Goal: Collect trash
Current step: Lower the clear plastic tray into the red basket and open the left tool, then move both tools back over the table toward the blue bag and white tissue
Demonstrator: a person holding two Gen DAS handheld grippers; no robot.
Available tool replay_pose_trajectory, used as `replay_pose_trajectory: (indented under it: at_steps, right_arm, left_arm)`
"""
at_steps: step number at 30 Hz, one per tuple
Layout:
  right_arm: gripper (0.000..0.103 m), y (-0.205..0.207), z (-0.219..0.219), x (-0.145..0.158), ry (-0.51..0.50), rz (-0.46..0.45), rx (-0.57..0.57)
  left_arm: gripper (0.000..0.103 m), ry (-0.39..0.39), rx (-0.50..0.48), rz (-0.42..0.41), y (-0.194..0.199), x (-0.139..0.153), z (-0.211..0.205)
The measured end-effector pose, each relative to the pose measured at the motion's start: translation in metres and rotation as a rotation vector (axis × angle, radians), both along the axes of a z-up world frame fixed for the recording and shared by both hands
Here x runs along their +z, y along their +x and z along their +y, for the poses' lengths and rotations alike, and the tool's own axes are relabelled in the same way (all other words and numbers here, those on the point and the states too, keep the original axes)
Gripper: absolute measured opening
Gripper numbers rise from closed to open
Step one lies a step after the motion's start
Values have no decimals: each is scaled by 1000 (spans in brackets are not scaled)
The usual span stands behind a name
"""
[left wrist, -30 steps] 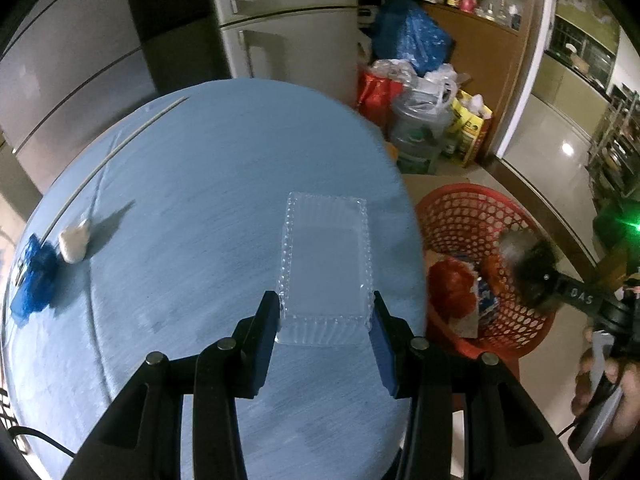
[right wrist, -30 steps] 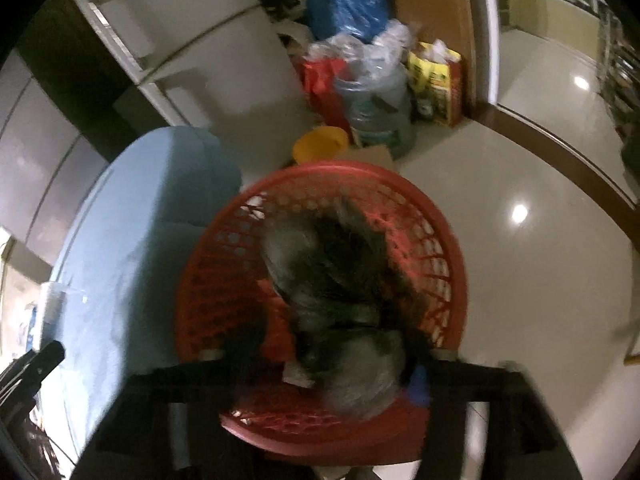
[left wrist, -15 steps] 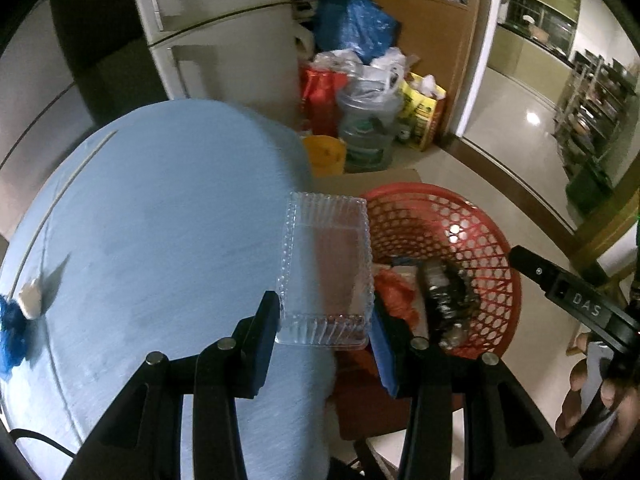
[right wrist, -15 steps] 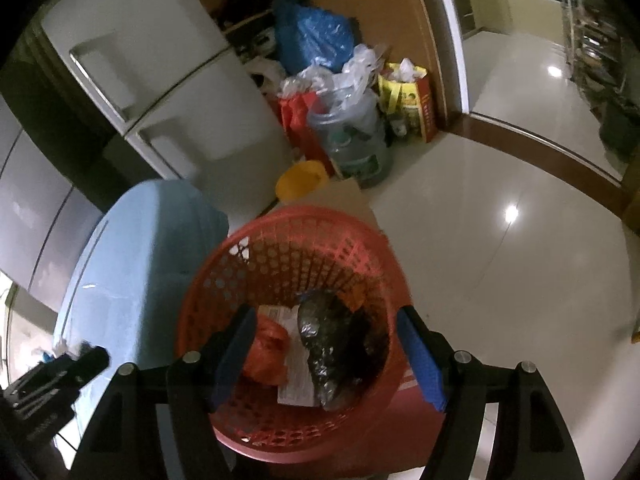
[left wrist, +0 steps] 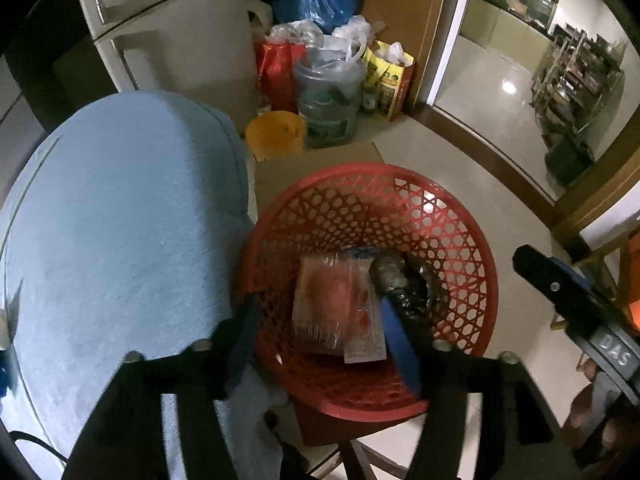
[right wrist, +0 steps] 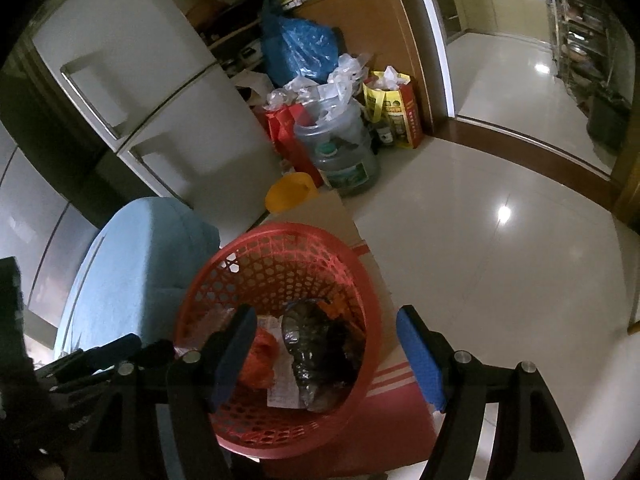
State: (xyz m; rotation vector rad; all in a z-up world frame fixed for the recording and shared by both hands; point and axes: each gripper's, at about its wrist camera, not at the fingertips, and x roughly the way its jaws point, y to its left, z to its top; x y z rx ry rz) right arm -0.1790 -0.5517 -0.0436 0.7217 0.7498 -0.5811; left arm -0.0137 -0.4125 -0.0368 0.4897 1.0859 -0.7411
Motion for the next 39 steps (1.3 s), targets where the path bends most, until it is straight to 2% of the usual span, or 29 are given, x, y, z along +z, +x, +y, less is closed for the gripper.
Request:
replay_pose_trajectory:
  at_steps: [6, 10, 16, 22, 33, 39]
  right_arm:
    - [76, 2, 6, 7, -14, -4, 11]
    - [76, 10, 14, 11, -23, -6, 36]
    - [76, 27, 40, 13, -25, -6, 93]
    - [75, 55, 84, 19, -37, -9, 214]
    - [76, 97, 170, 29, -82, 2, 427]
    - [76, 110, 204, 33, -107, 9, 511]
  left_arm:
    - [68, -13, -2, -1, 1, 6, 9]
    - [68, -40, 43, -3, 11, 14, 30]
    - [68, -76, 192, -10, 34, 24, 92]
    - [68, -88, 340, -14, 48, 24, 164]
    - [68, -105, 554, -32, 46, 21, 278]
    - [68, -117, 640, -31, 44, 20, 318]
